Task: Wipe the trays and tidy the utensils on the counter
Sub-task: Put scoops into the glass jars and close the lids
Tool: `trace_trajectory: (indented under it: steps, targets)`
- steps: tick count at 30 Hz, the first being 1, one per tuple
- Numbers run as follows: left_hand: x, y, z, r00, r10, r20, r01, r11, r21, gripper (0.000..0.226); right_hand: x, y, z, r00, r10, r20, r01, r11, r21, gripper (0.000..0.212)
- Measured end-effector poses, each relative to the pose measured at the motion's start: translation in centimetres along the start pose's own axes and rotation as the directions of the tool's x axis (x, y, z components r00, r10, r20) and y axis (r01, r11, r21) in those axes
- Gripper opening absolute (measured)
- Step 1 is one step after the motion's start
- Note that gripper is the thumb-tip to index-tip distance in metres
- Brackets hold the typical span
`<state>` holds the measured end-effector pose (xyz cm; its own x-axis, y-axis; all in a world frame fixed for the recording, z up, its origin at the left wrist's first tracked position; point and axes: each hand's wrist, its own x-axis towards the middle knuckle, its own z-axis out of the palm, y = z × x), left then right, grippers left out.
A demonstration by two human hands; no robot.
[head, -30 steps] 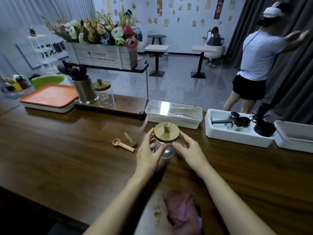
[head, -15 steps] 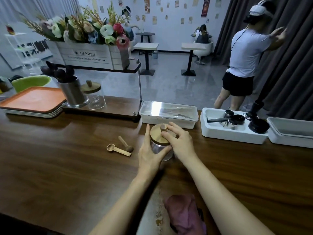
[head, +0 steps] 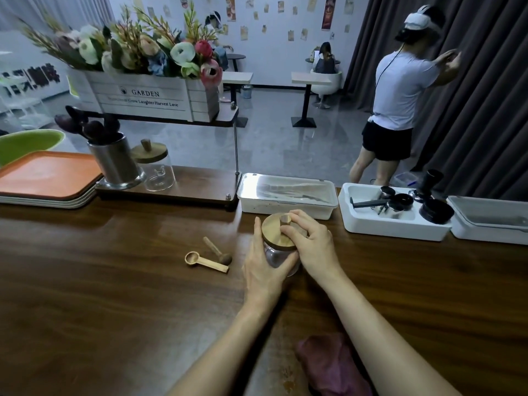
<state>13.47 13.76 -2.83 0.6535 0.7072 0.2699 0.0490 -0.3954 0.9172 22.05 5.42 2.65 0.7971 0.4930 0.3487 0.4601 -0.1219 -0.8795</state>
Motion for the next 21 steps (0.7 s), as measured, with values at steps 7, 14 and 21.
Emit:
trace_trajectory:
  steps: [7,14,21]
  targets:
    - [0.0,0.0,-0.2,1.0,0.008,0.023,-0.008,0.999,0.034,0.116,-0.2,-0.1,0.2,1.0,0.002,0.011,-0.002,0.999,0.047,0.012]
    - [0.0,-0.2,-0.4,0.999,0.042,0.03,-0.044,0.998,0.049,0.104,3.4,-4.1,-3.6,0.996,-0.011,-0.094,0.031,0.975,0.219,0.013]
    - [-1.5,0.0,-2.0,0.997,0.075,0.001,-0.075,0.997,0.016,0.095,1.2,2.9,-4.7,0.969,0.205,-0.139,-0.199,0.978,0.06,0.022]
